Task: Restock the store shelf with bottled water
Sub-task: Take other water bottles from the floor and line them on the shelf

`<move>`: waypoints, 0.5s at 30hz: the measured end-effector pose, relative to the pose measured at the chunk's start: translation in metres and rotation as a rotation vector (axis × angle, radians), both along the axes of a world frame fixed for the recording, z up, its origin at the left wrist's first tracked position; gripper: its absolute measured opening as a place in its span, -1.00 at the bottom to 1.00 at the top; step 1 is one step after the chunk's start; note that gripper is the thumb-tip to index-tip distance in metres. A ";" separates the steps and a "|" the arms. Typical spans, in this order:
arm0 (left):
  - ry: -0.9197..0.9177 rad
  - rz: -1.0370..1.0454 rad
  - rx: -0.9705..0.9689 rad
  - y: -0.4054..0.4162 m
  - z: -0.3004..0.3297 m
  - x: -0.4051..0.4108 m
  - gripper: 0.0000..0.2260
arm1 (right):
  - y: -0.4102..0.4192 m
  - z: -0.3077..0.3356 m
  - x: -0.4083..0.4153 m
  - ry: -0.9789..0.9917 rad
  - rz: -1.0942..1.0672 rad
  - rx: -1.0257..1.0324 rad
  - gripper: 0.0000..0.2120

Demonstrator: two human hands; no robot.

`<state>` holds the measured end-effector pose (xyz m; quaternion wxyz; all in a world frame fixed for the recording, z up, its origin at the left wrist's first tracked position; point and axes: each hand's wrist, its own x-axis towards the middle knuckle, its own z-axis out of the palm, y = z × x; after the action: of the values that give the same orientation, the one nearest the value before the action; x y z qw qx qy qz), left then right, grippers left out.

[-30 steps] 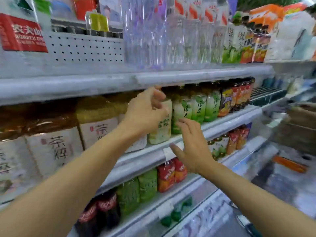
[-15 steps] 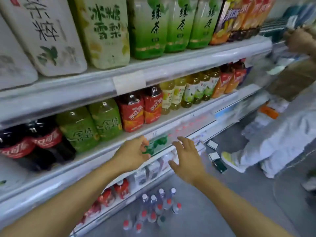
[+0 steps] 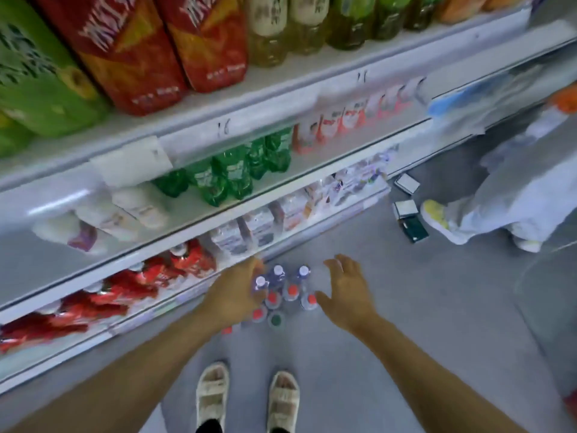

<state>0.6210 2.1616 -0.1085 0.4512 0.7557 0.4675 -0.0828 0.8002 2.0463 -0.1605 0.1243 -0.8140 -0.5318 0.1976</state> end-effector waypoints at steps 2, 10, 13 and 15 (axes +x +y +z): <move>0.040 -0.010 0.003 -0.001 -0.029 0.009 -0.51 | -0.004 -0.033 0.006 0.045 -0.059 -0.033 -0.51; 0.108 -0.023 0.120 0.017 -0.172 0.037 -0.62 | -0.002 -0.159 0.025 0.130 -0.189 -0.204 -0.43; 0.114 -0.058 0.159 0.025 -0.229 0.043 -0.60 | 0.003 -0.210 0.028 0.177 -0.232 -0.249 -0.39; 0.107 -0.091 0.165 0.030 -0.264 0.047 -0.58 | 0.010 -0.244 0.031 0.216 -0.256 -0.253 -0.35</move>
<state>0.6677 2.1916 -0.3727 0.3575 0.8052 0.4615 -0.1047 0.8317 2.0559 -0.4044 0.1018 -0.8581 -0.3785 0.3316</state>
